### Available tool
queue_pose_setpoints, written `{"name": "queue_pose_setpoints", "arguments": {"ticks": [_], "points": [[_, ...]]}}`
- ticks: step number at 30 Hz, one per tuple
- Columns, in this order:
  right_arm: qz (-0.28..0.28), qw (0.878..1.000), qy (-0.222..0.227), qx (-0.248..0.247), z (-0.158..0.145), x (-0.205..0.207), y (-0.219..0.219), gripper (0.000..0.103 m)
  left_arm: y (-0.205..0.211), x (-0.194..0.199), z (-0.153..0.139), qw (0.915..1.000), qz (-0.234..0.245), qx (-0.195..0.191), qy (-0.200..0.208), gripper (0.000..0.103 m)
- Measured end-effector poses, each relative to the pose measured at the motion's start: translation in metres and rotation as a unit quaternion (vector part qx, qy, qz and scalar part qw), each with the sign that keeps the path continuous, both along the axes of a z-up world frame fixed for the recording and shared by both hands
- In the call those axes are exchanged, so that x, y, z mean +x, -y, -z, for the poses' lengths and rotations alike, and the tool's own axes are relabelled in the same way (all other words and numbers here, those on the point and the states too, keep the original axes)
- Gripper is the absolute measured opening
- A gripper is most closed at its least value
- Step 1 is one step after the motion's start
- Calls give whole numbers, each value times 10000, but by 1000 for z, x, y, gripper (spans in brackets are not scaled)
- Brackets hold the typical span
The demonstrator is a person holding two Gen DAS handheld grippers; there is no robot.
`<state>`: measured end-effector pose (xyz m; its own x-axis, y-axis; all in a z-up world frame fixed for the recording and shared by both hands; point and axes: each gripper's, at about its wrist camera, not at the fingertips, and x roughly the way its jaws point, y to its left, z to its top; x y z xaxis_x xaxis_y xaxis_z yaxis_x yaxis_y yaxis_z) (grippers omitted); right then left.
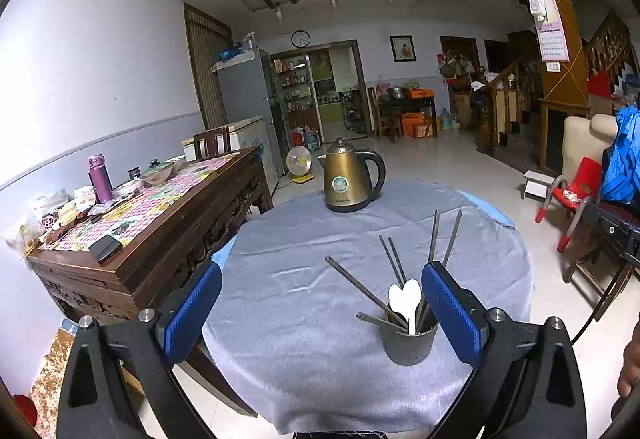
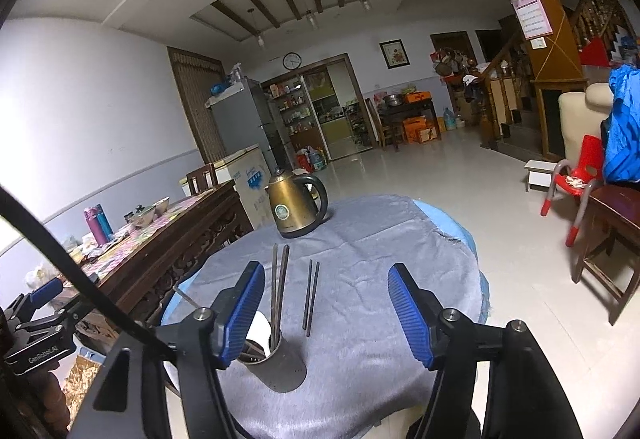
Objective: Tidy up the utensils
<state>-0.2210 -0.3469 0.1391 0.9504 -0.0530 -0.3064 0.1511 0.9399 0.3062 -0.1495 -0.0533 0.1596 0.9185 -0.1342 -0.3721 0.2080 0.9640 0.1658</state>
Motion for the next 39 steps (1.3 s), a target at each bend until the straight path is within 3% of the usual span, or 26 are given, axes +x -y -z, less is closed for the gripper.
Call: {"name": "queue_pose_setpoints", "arguments": {"ticks": [39], "points": [[-704,9970,-322,-55,10,5,-49,70,-6,-2,11,9994,-283,136,-167,100]]}}
